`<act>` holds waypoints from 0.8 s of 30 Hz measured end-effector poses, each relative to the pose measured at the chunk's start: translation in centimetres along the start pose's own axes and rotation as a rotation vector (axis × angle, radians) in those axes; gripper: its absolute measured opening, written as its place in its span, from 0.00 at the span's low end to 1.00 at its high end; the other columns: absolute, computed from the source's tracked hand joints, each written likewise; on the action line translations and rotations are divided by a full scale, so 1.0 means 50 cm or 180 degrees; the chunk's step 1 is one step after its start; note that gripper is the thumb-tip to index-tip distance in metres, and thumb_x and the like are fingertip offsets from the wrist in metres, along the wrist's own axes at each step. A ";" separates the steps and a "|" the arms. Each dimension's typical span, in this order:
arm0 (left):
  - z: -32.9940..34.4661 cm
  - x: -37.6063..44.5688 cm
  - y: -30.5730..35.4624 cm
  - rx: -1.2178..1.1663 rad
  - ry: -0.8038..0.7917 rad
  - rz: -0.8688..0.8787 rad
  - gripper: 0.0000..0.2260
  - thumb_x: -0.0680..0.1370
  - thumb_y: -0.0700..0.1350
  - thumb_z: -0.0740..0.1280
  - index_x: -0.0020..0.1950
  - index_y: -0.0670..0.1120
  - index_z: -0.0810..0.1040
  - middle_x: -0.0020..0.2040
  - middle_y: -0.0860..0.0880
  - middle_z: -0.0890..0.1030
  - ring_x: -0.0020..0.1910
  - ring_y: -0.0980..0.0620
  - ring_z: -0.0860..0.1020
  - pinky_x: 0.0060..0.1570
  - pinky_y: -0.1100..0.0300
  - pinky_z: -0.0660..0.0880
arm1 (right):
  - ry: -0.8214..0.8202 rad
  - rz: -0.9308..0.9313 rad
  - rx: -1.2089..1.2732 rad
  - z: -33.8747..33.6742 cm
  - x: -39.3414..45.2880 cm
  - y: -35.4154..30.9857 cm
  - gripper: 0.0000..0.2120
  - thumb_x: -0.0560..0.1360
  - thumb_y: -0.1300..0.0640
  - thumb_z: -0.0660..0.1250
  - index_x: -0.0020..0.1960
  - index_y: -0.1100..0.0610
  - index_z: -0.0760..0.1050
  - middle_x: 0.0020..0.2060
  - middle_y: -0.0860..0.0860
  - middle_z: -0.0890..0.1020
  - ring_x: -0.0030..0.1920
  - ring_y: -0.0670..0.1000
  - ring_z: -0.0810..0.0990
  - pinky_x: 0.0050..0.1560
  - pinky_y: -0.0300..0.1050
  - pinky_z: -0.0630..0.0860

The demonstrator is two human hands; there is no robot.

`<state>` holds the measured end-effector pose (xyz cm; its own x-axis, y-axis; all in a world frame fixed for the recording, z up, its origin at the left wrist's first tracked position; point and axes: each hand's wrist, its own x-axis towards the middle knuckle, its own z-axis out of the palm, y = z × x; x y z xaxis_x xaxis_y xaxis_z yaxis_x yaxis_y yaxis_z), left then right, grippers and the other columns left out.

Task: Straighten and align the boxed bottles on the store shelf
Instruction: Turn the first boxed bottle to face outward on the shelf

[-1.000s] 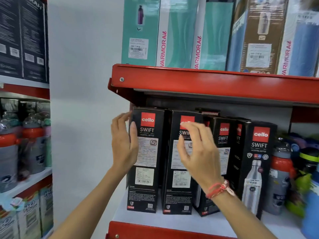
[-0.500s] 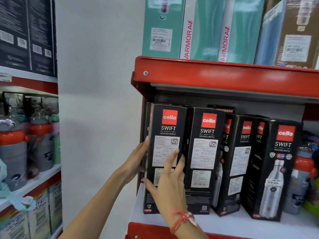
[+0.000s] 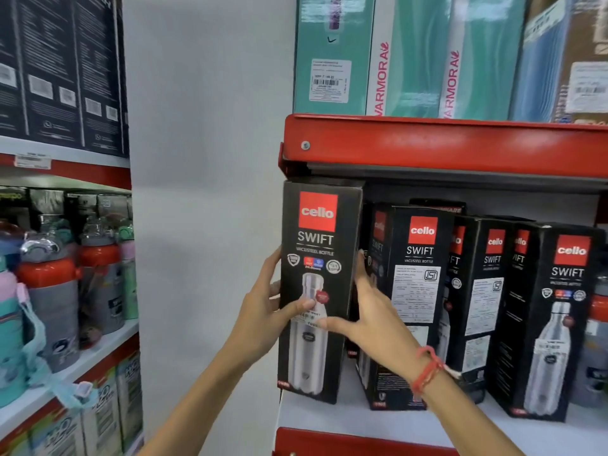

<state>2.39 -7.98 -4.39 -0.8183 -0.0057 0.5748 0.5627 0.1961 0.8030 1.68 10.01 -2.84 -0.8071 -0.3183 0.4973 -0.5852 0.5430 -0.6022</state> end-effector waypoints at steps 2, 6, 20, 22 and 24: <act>0.018 0.001 -0.009 0.0242 0.0141 0.0103 0.36 0.74 0.42 0.71 0.72 0.65 0.56 0.64 0.52 0.78 0.61 0.52 0.79 0.54 0.50 0.81 | -0.0020 0.0099 0.0155 0.003 0.009 0.006 0.54 0.69 0.55 0.75 0.76 0.42 0.35 0.68 0.46 0.74 0.62 0.41 0.73 0.62 0.37 0.67; 0.046 0.006 -0.031 0.0411 0.0314 0.0051 0.38 0.75 0.42 0.70 0.76 0.62 0.51 0.66 0.52 0.76 0.62 0.52 0.78 0.56 0.50 0.79 | -0.0037 0.0301 0.0142 0.010 0.025 0.028 0.53 0.71 0.61 0.73 0.77 0.48 0.35 0.66 0.49 0.76 0.65 0.47 0.74 0.60 0.36 0.66; 0.086 -0.006 -0.021 0.0942 0.0593 -0.0348 0.40 0.74 0.44 0.71 0.77 0.59 0.50 0.70 0.51 0.72 0.67 0.48 0.74 0.64 0.48 0.73 | 0.2018 -0.0313 -0.0797 -0.015 -0.015 0.060 0.20 0.73 0.51 0.71 0.63 0.54 0.75 0.50 0.50 0.84 0.47 0.48 0.82 0.49 0.49 0.81; 0.100 -0.014 0.000 0.1294 0.0984 -0.0176 0.38 0.75 0.45 0.71 0.77 0.54 0.51 0.76 0.48 0.62 0.71 0.48 0.69 0.63 0.53 0.71 | 0.2494 -0.0156 -0.0989 -0.028 -0.027 0.073 0.26 0.71 0.51 0.72 0.66 0.57 0.71 0.56 0.54 0.79 0.53 0.52 0.75 0.54 0.47 0.76; 0.117 -0.016 0.019 0.1512 0.1335 0.0230 0.34 0.76 0.45 0.70 0.76 0.52 0.56 0.77 0.48 0.57 0.72 0.54 0.63 0.59 0.63 0.71 | 0.2466 0.0352 -0.1232 -0.029 -0.029 0.091 0.39 0.68 0.47 0.74 0.72 0.60 0.62 0.64 0.61 0.70 0.58 0.59 0.69 0.56 0.52 0.73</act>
<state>2.92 -2.05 -5.01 -0.6106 -0.3407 0.7149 0.4227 0.6231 0.6581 0.29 14.05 -5.40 -0.4949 0.2936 0.8178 -0.3253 0.8102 -0.4877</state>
